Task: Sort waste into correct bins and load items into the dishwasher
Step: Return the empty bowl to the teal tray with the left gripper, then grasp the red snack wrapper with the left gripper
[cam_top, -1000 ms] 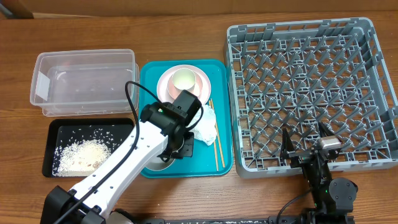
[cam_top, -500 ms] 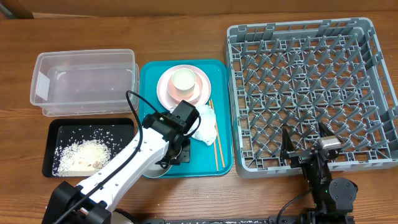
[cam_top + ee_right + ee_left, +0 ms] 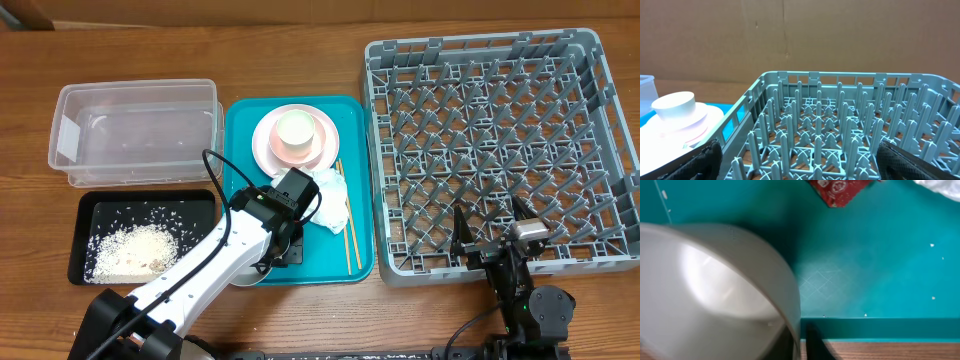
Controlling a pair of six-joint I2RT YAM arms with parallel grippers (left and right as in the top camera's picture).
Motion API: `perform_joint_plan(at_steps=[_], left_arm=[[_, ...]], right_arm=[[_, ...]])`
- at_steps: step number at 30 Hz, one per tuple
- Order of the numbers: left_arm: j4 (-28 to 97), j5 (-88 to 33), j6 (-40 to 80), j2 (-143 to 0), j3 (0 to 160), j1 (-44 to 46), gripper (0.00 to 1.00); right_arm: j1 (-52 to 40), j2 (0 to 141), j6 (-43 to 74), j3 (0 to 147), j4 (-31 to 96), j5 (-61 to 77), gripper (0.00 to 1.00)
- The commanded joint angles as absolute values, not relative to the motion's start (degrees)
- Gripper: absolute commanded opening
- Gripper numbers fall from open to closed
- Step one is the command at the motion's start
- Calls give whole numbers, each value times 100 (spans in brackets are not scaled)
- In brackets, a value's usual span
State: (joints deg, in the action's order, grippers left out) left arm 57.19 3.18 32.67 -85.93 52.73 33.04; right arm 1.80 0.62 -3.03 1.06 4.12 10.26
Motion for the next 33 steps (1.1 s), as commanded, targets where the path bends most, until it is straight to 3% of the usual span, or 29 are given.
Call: perform_joint_plan(at_steps=[1, 9, 16, 21, 33], left_arm=[[5712, 392, 3345, -8549, 5223, 3345, 22], [6110, -99, 3249, -8547, 5927, 3336, 26], [6141, 740, 3723, -8549, 6829, 3330, 43], [6014, 1505, 4814, -8683, 6687, 3299, 41], [5240, 1562, 5428, -9072, 6294, 2982, 49]], right_arm=[[196, 16, -305, 45, 379, 1037, 100], [196, 16, -305, 45, 379, 1037, 100], [196, 16, -305, 45, 379, 1037, 100], [196, 16, -305, 45, 379, 1037, 100], [196, 16, -305, 45, 379, 1037, 100]])
